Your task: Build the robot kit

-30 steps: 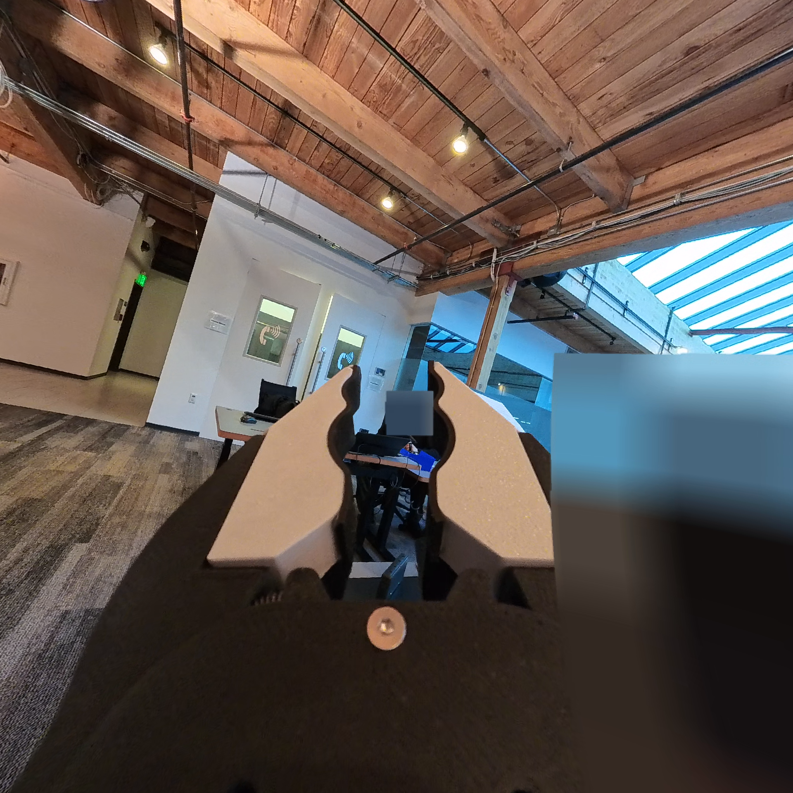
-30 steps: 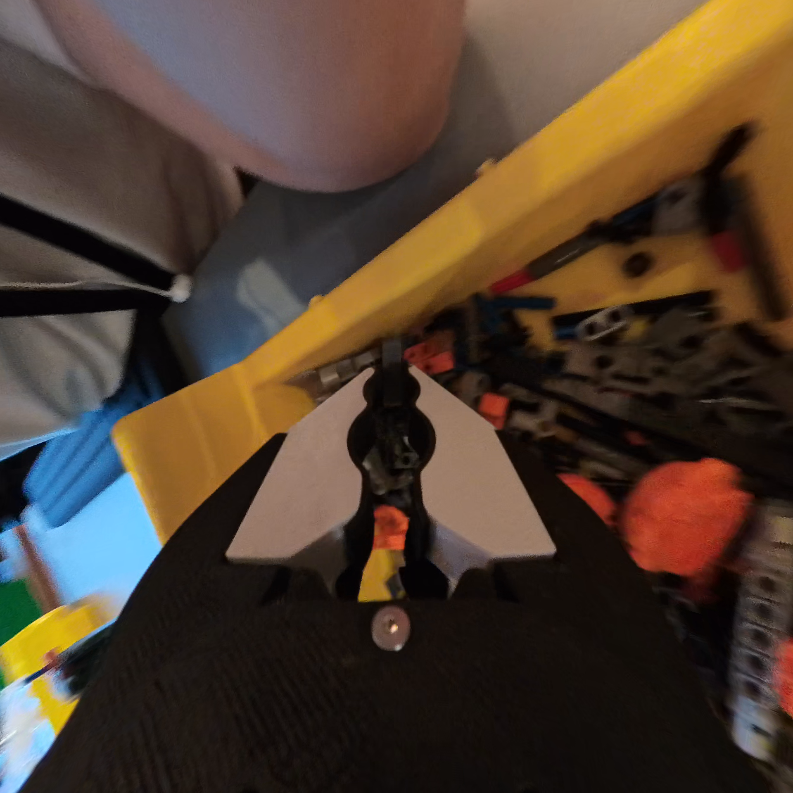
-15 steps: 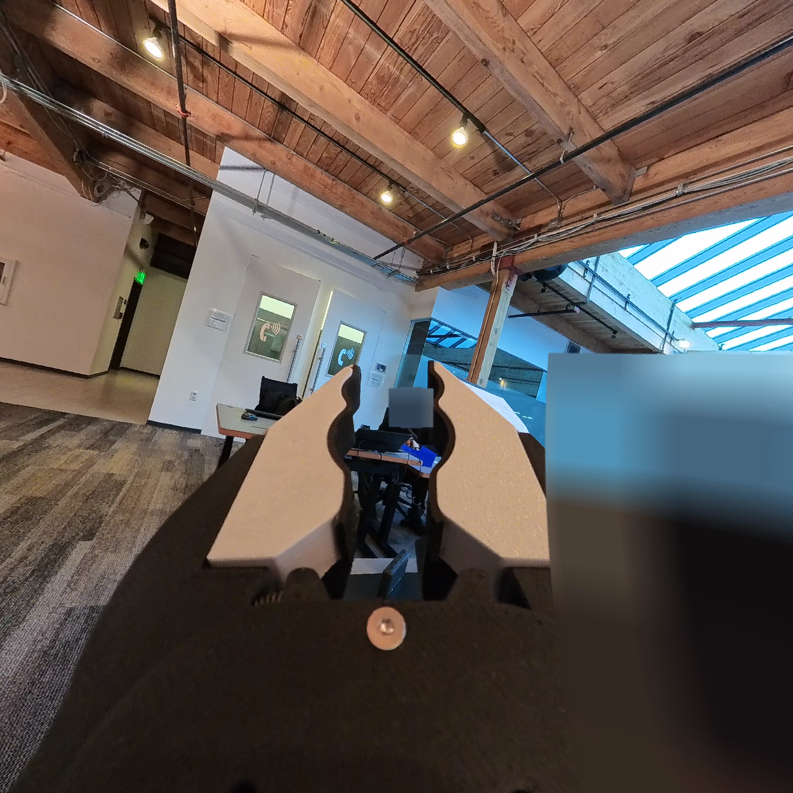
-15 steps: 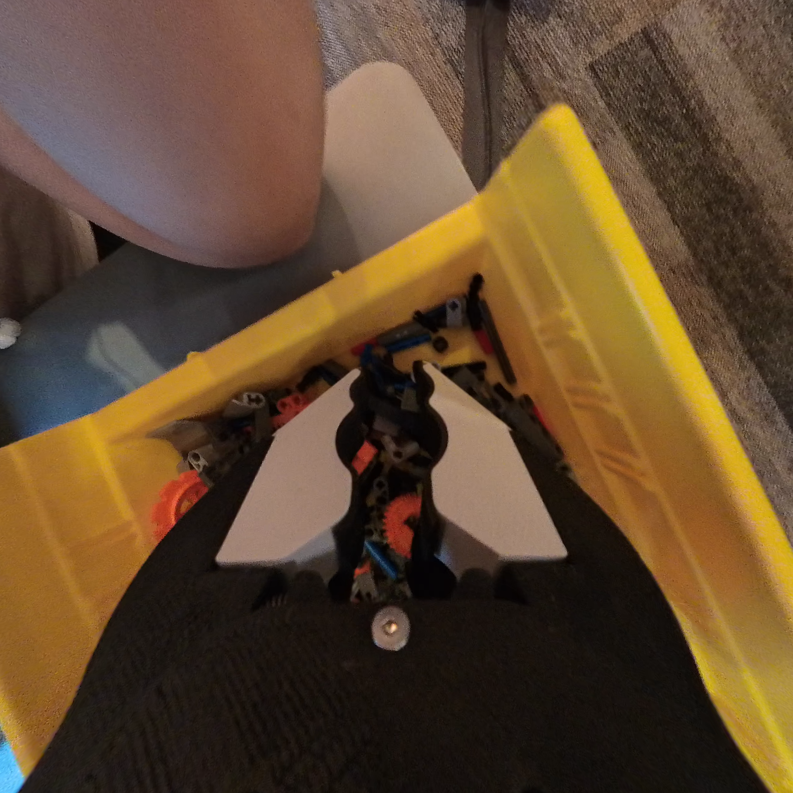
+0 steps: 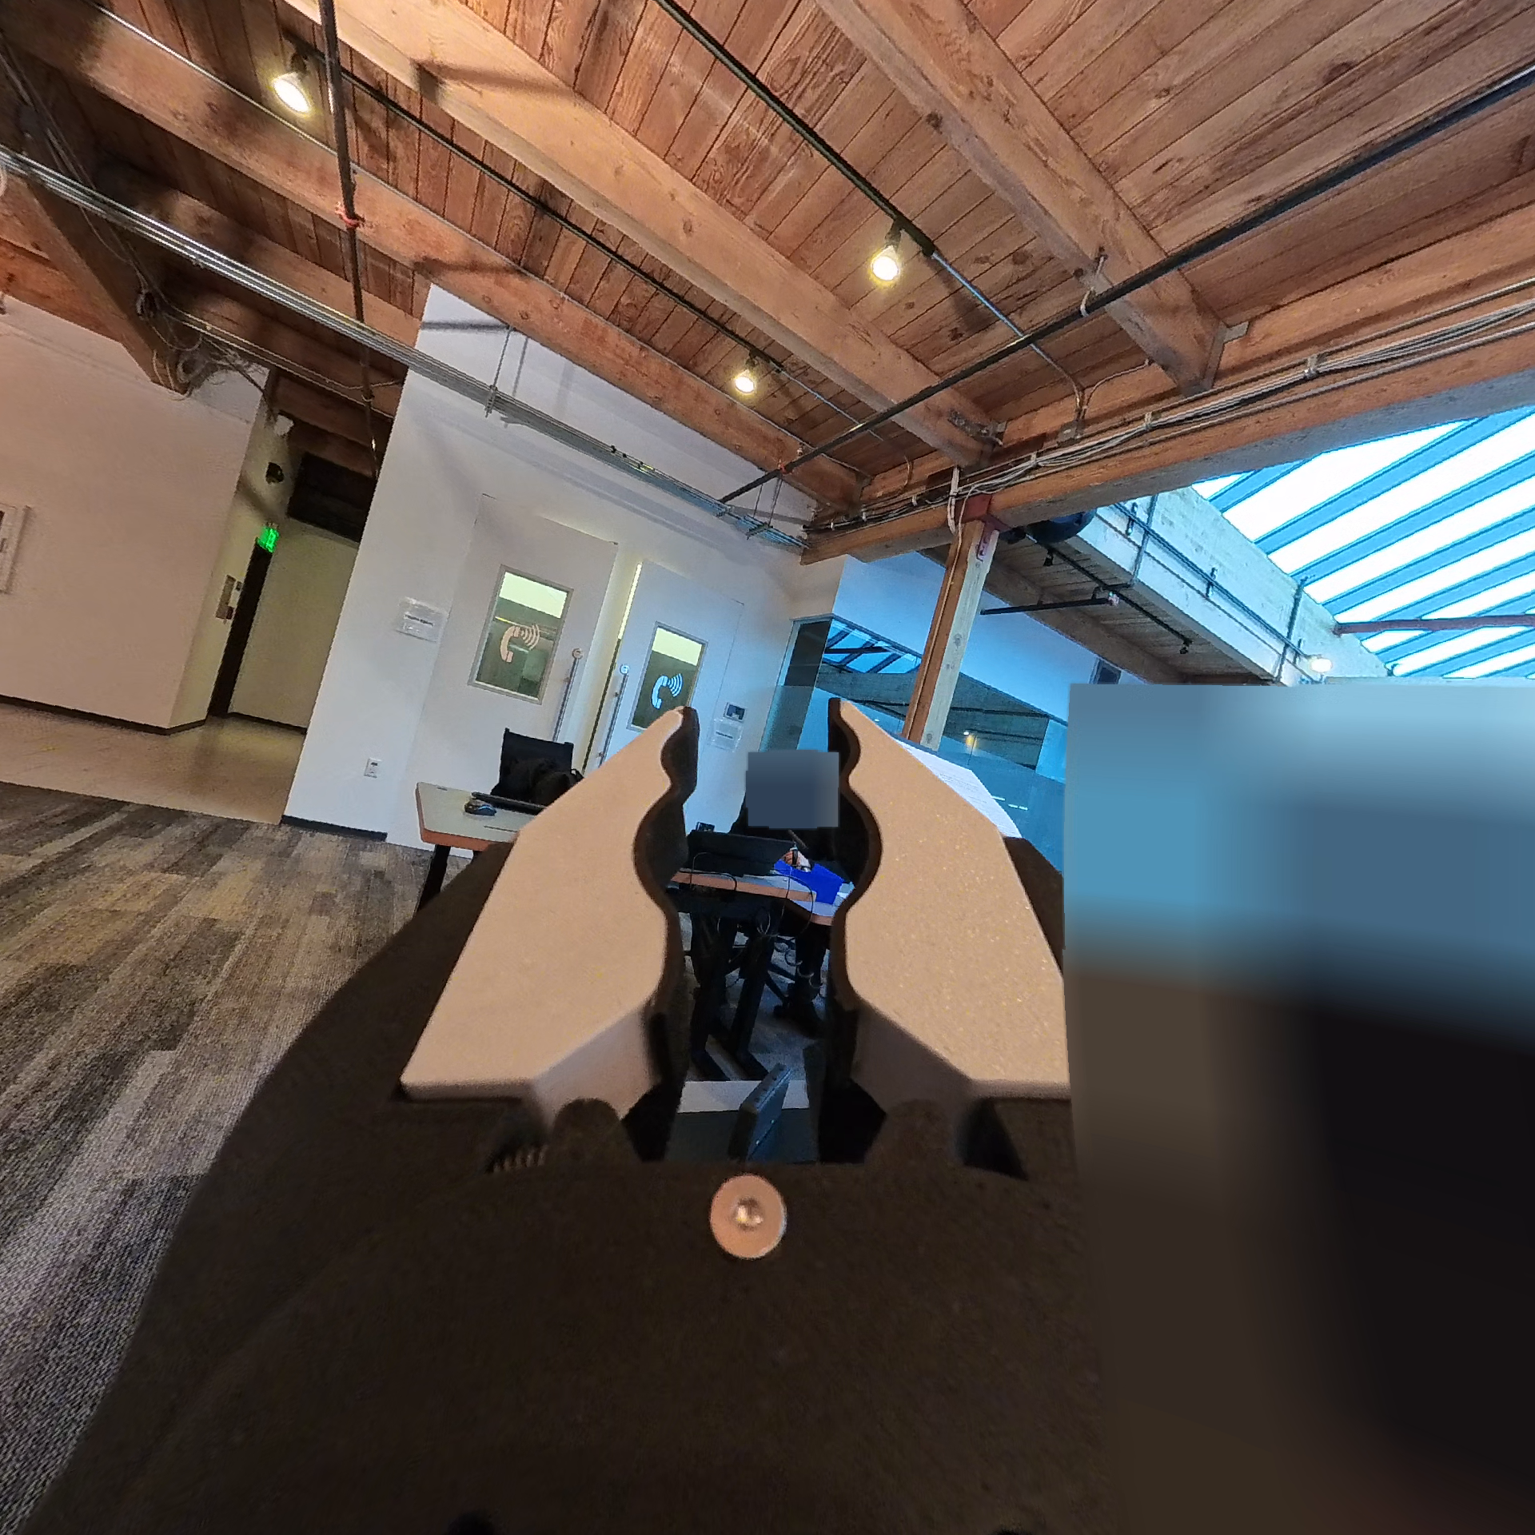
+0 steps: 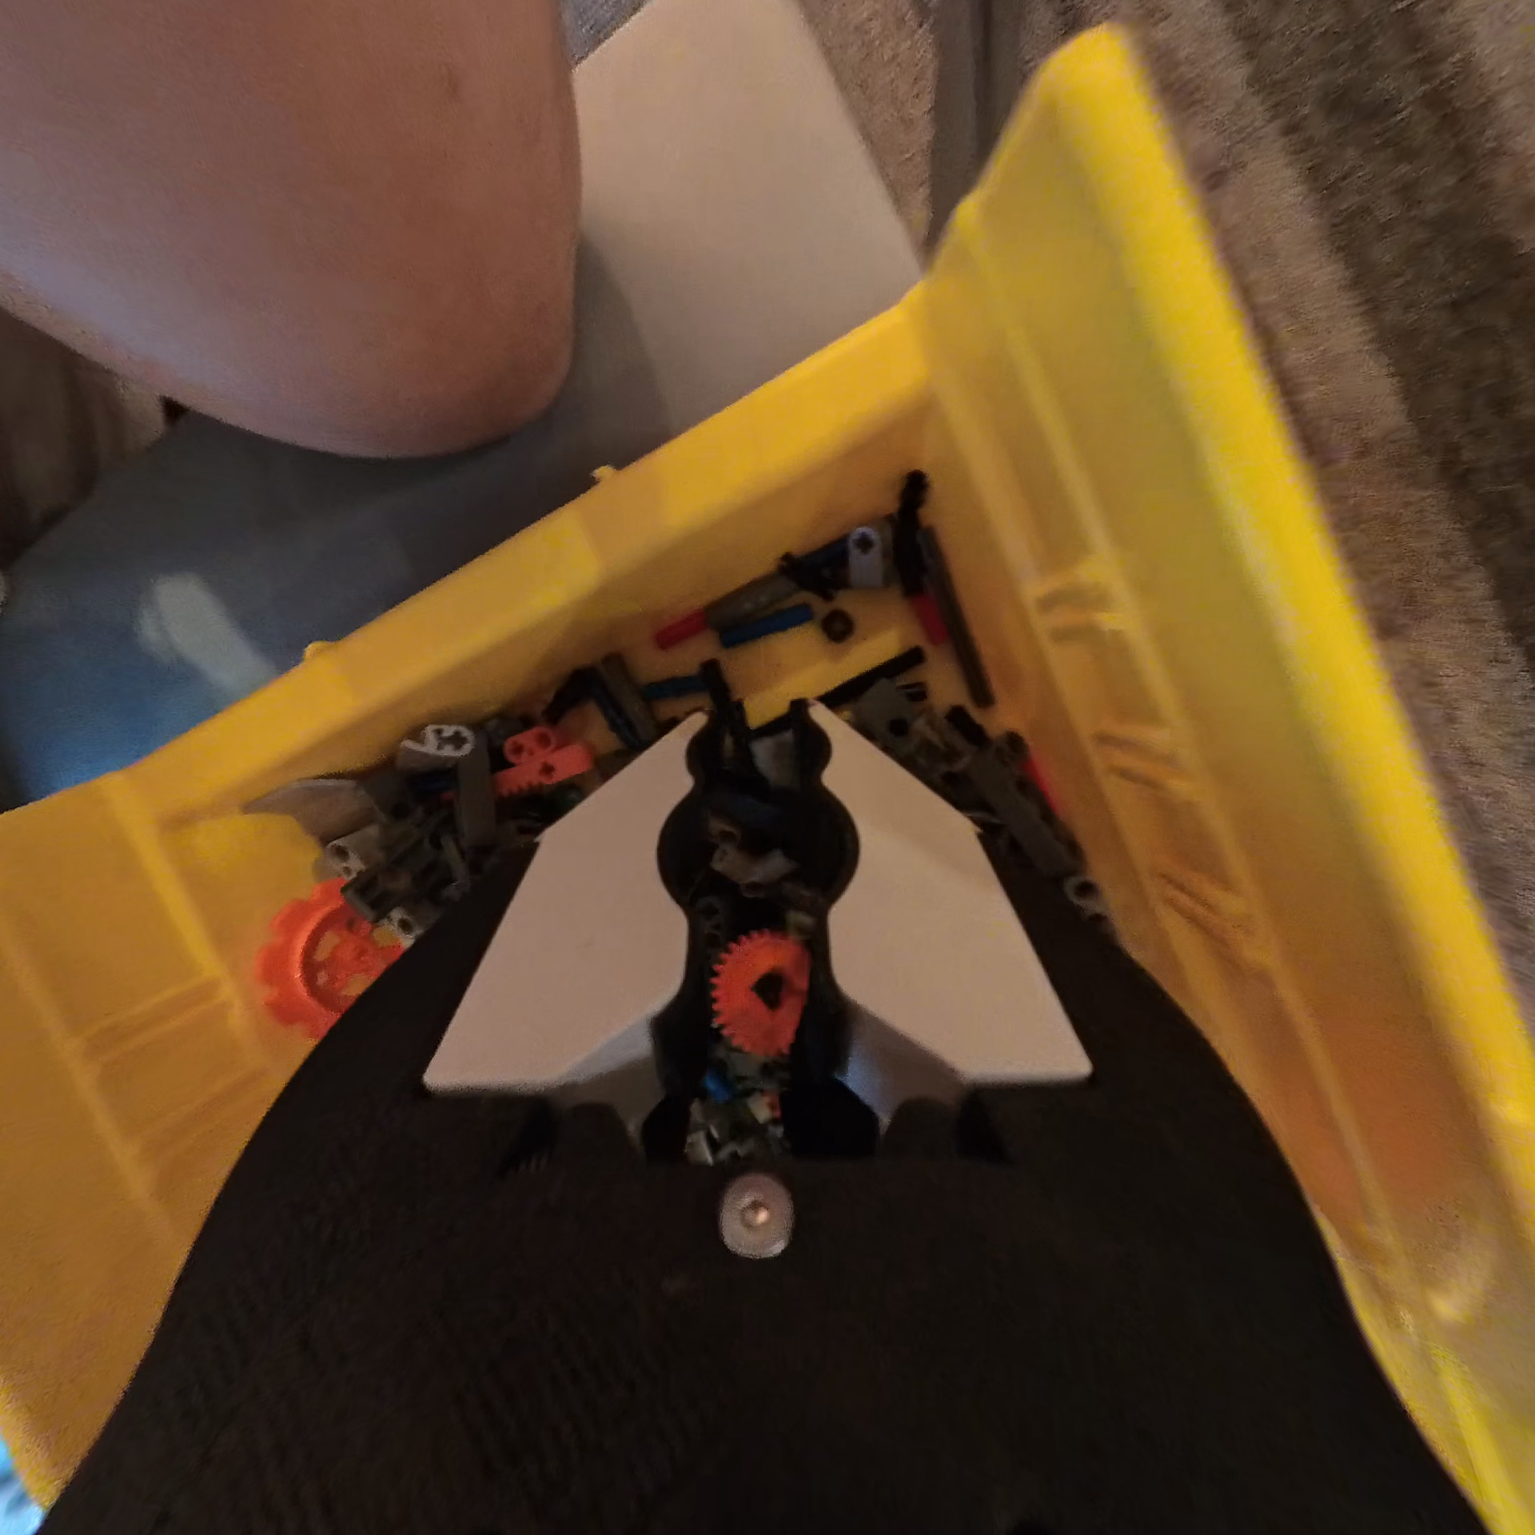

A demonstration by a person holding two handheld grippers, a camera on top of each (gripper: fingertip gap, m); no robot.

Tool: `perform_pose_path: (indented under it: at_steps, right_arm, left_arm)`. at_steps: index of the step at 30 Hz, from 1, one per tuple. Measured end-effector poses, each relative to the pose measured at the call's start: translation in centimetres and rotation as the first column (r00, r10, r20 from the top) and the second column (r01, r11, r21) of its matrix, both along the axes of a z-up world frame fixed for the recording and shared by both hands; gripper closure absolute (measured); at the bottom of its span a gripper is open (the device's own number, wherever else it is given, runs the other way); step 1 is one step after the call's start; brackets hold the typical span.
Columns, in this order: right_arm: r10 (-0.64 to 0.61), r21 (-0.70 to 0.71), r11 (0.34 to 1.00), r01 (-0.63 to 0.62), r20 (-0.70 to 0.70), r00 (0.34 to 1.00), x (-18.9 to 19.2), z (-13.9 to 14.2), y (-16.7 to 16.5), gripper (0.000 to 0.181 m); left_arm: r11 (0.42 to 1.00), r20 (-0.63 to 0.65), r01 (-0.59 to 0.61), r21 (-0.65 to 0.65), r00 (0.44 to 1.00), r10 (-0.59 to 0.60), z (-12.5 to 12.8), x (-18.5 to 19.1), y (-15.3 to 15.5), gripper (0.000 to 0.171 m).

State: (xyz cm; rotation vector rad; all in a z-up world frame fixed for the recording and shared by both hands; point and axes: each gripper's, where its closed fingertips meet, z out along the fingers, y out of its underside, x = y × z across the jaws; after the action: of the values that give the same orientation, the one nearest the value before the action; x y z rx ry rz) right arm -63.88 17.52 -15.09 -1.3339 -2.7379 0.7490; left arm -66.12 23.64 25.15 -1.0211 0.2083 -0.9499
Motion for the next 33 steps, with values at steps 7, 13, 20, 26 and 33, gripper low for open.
perform_pose_path:
  at_steps: [7,13,20,26,33]
  right_arm:
    - [-0.124,0.206,0.965,0.160,-0.178,0.976,-0.9,1.3,5.6,0.138]
    - [-0.199,0.219,0.949,0.226,-0.140,0.970,0.8,0.8,7.1,0.127]
    - [-0.267,0.140,0.948,0.285,-0.134,0.954,2.2,1.7,7.3,0.128]
    - [-0.323,0.085,0.939,0.333,-0.114,0.940,1.8,2.1,6.5,0.124]
    - [-0.301,0.059,0.949,0.311,-0.136,0.944,-0.8,2.0,3.3,0.176]
  left_arm:
    - [1.000,0.005,0.001,0.002,1.000,-0.001,0.0,-0.1,0.0,0.143]
    - [1.000,0.002,0.003,0.003,1.000,-0.003,0.0,0.1,-0.1,0.143]
    - [1.000,0.006,0.003,0.001,1.000,-0.003,0.0,0.1,0.0,0.143]
    - [1.000,0.014,-0.011,-0.004,1.000,0.011,0.0,-0.4,0.1,0.143]
    - [1.000,0.029,-0.023,-0.007,0.999,0.024,-0.1,-1.1,0.2,0.143]
